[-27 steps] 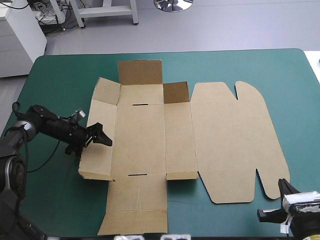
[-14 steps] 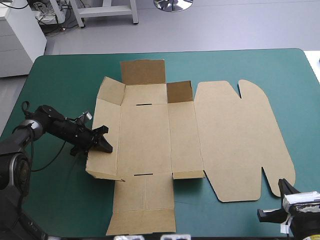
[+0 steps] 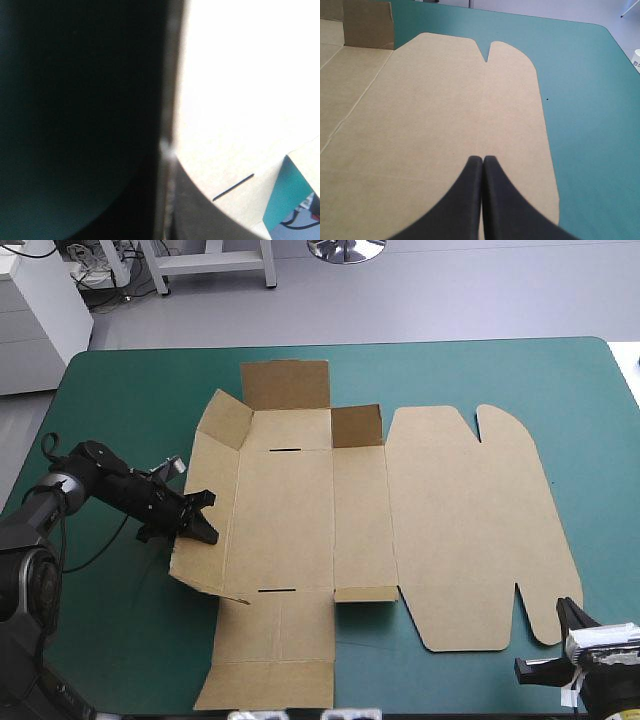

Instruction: Fold the box

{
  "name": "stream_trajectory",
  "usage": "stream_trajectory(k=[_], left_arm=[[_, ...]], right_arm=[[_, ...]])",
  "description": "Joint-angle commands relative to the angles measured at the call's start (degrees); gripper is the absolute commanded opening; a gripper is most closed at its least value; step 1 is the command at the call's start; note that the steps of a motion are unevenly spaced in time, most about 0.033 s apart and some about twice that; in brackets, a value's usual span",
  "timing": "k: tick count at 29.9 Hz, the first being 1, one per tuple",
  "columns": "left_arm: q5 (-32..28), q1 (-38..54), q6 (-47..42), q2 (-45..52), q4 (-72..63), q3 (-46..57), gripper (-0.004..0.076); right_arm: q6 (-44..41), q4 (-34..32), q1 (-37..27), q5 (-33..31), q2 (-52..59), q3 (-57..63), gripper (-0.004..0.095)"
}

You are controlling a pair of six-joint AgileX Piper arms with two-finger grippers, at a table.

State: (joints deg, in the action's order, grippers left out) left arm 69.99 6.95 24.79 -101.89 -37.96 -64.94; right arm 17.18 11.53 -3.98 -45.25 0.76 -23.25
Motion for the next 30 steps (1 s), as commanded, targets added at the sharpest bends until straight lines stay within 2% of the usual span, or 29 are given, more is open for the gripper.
stream_trajectory(k=[1,10,14,19,23,30], left_arm=[[4.27,-0.10,-0.72,2.47,7.94,-3.67,-0.0010],[4.27,-1.55,-0.60,2.47,11.02,-16.49,-0.0010],[4.05,-5.39,-3.32,2.36,20.76,-24.35,-0.0010],[3.91,-12.77,-1.86,2.36,35.26,-31.50,-0.0010],[2.05,-19.48,3.02,2.36,46.55,-33.07,-0.0010],[-3.35,-28.72,4.42,2.27,57.97,-33.07,-0.0010]], right_arm=[[0.01,0.22,-0.19,4.25,1.69,-1.54,-0.0019],[0.01,0.22,-0.19,4.25,1.69,-1.54,-0.0019],[0.01,0.22,-0.19,4.25,1.69,-1.54,-0.0019],[0.01,0.22,-0.19,4.25,1.69,-1.54,-0.0019],[0.01,0.22,-0.19,4.25,1.69,-1.54,-0.0019],[0.01,0.22,-0.19,4.25,1.69,-1.54,-0.0019]])
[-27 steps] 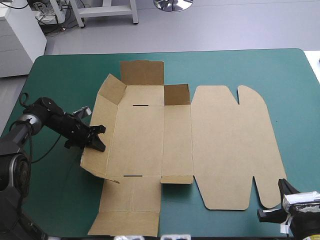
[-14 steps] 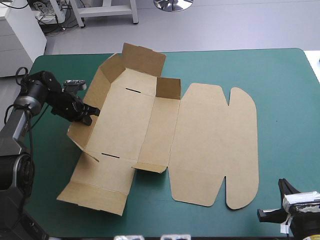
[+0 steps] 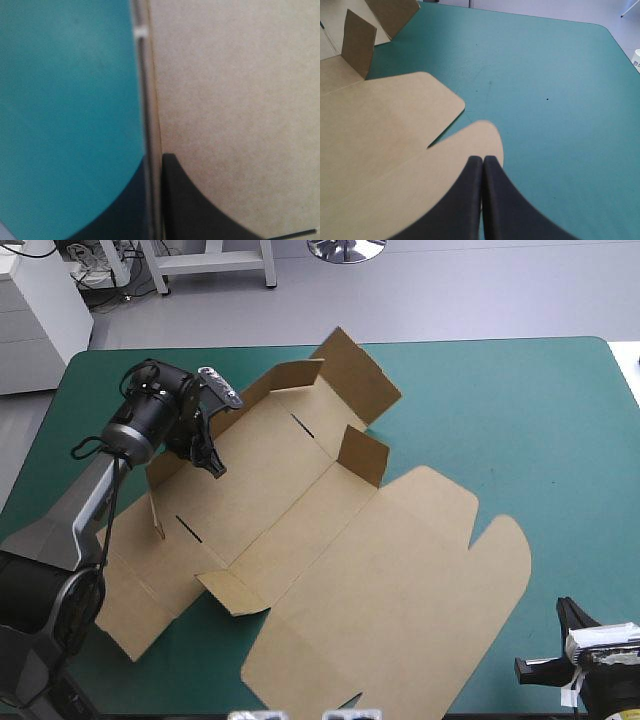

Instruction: Fold the box

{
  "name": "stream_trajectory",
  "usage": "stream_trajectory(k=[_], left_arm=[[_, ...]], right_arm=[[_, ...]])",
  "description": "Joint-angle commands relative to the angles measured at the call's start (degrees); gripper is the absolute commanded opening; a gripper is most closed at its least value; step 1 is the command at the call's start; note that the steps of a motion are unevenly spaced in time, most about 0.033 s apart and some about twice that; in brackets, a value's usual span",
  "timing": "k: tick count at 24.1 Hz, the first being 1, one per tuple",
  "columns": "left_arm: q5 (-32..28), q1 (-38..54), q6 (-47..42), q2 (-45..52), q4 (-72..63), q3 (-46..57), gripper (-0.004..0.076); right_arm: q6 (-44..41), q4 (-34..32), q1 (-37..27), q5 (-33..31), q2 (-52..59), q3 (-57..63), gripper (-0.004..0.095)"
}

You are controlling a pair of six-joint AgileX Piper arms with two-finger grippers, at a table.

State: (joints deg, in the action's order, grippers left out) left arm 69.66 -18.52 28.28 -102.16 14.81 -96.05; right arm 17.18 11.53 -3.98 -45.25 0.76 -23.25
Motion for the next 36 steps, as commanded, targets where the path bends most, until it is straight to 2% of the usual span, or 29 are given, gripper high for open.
stream_trajectory(k=[1,9,14,20,26,36], left_arm=[[-3.96,-4.74,0.93,2.54,7.14,-1.96,-0.0010],[-8.29,-17.04,0.24,2.54,26.32,-1.96,-0.0010],[-7.47,-25.05,-6.62,2.54,30.85,-1.03,-0.0010],[-7.70,-32.77,-18.61,2.65,45.16,8.62,-0.0010],[-8.60,-39.18,-26.91,5.27,56.51,17.12,-0.0010],[-12.11,-41.57,-30.21,14.30,66.35,26.67,-0.0010]], right_arm=[[0.01,0.22,-0.19,4.25,1.69,-1.54,-0.0019],[0.01,0.22,-0.19,4.25,1.69,-1.54,-0.0019],[0.01,0.33,-0.19,4.25,1.69,-1.54,-0.0019],[0.01,0.33,-0.19,4.25,1.69,-1.54,-0.0019],[0.01,0.33,-0.19,4.25,1.69,-1.54,-0.0019],[-0.12,0.21,-0.19,4.25,1.69,-1.54,-0.0019]])
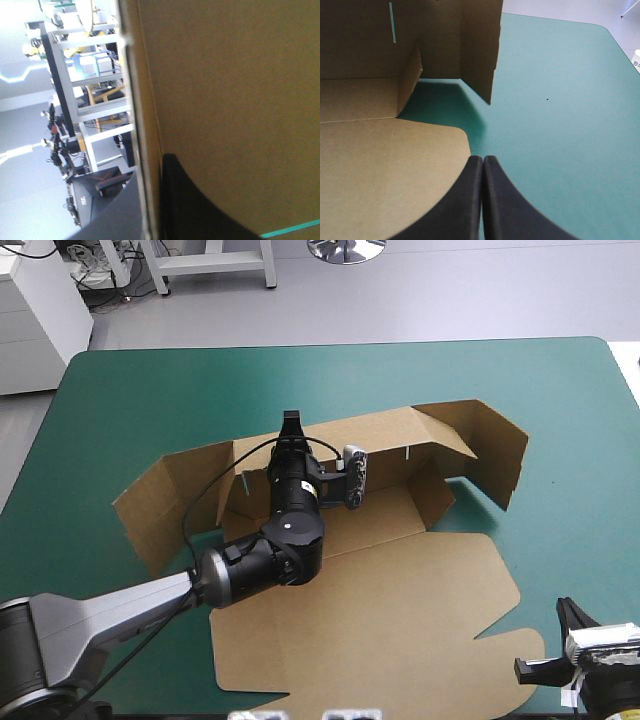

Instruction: Fold the box

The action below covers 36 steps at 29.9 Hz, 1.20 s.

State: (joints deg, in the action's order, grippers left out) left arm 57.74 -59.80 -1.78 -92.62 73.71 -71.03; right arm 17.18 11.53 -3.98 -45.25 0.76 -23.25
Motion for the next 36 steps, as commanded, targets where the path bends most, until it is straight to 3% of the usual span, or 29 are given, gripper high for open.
stream_trajectory(k=[1,7,12,22,30,36], left_arm=[[-0.89,-0.29,-0.45,5.87,8.32,3.45,-0.0010],[-1.31,-0.51,-5.60,8.08,11.13,9.36,-0.0010],[0.38,-2.71,-15.58,8.08,25.66,12.87,-0.0010],[3.82,-3.83,-24.13,7.74,26.63,14.49,-0.0010],[3.21,-3.83,-25.85,7.74,26.78,14.49,-0.0010],[2.27,-3.83,-26.50,7.74,26.44,14.49,-0.0010]], right_arm=[[-0.12,0.21,-0.19,4.25,1.69,-1.54,-0.0019],[-0.20,0.21,-0.19,4.25,1.69,-1.54,-0.0017],[-0.26,0.21,-0.19,4.25,1.69,-1.54,-0.0017],[-3.35,-0.25,-0.19,4.38,0.79,-1.54,-0.0016],[-10.52,0.58,-0.19,4.28,-7.90,-2.76,-0.0011],[-7.72,6.31,-0.19,-0.13,-19.77,-12.01,-0.0011]])
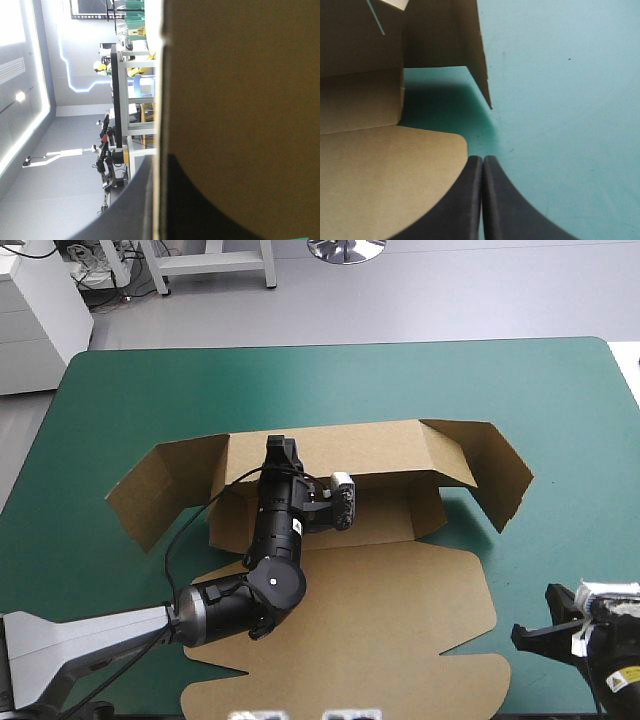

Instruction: Fold the box

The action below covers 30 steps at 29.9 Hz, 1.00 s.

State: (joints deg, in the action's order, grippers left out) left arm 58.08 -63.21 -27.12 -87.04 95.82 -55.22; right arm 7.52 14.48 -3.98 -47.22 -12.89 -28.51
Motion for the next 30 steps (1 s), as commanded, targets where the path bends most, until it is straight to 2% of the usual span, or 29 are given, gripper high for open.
stream_trajectory(k=[1,4,12,22,30], left_arm=[[1.80,-0.42,-1.15,2.16,4.23,-1.32,-0.0010],[1.23,-0.42,-1.15,2.16,2.69,-1.32,-0.0010],[0.98,-0.42,-1.15,2.16,-0.10,-1.32,-0.0010],[-0.61,-0.42,-1.15,2.16,-0.10,-1.32,-0.0010],[-1.05,-0.42,-0.91,2.16,-0.02,-1.32,-0.0010]], right_arm=[[2.73,3.80,-0.19,0.77,-9.25,-9.39,-0.0011],[5.79,5.28,-0.19,-1.59,-16.46,-17.95,-0.0012],[11.57,7.71,-0.19,-2.39,-35.26,-35.41,-0.0012],[16.94,14.94,-0.19,-2.18,-59.03,-51.24,-0.0013],[18.06,18.74,-0.19,0.87,-71.23,-58.52,-0.0013]])
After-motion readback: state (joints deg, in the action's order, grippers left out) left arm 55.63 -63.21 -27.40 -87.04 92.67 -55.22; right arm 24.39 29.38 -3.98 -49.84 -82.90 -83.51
